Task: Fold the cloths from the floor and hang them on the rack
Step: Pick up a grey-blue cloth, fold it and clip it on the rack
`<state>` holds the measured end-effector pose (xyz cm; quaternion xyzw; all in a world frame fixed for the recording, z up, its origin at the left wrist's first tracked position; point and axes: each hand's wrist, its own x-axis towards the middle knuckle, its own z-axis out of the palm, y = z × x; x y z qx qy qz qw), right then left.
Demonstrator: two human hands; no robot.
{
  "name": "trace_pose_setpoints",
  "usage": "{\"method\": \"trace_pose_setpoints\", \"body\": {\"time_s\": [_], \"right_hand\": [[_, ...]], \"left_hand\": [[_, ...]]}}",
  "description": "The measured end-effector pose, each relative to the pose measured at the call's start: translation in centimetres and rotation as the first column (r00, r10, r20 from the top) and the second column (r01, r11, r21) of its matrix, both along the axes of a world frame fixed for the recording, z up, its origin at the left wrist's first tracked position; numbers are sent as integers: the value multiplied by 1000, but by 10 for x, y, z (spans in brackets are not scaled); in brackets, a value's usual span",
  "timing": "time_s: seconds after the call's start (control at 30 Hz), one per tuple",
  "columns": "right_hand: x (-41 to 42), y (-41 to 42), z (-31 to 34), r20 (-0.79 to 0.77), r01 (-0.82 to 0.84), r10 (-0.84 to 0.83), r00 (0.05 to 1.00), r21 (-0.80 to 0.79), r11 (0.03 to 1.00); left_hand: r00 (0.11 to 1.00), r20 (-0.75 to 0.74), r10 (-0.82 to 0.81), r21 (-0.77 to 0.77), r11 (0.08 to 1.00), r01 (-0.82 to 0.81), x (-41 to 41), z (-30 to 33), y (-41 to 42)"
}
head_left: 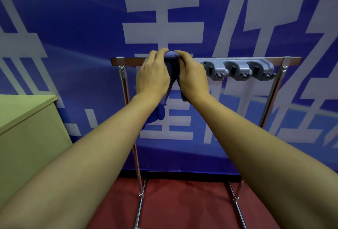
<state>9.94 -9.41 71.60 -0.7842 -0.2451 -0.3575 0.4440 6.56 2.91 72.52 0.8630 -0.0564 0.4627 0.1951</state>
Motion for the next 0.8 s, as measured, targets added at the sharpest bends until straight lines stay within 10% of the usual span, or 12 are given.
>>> {"method": "trace_pose_setpoints", "body": {"time_s": [0.8], "right_hand": [[14, -11, -19, 116, 219, -202, 973, -161, 962]], "left_hand": [[996, -40, 75, 112, 991, -70, 30, -2, 5]]}}
